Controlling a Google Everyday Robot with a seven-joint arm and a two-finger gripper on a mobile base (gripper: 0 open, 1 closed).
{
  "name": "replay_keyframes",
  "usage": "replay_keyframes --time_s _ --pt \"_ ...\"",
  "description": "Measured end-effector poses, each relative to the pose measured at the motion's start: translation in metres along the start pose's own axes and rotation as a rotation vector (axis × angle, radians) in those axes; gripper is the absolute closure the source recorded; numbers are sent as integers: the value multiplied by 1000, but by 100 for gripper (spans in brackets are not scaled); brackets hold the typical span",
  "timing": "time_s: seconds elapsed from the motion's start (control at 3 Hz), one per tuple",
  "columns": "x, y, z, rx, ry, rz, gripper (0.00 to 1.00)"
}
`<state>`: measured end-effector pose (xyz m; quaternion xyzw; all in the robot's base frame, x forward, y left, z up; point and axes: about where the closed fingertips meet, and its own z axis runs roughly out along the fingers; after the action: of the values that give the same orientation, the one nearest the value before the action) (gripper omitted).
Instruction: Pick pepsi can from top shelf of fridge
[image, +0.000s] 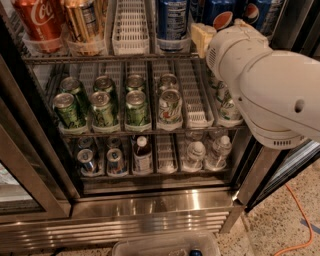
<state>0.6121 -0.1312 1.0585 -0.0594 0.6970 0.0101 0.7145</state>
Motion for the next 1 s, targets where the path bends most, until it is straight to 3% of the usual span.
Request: replay_keyframes --time_s 0.67,1.0 --pt "-6 -6 15 32 -20 8 36" --pt "-5 -6 15 34 -20 8 55"
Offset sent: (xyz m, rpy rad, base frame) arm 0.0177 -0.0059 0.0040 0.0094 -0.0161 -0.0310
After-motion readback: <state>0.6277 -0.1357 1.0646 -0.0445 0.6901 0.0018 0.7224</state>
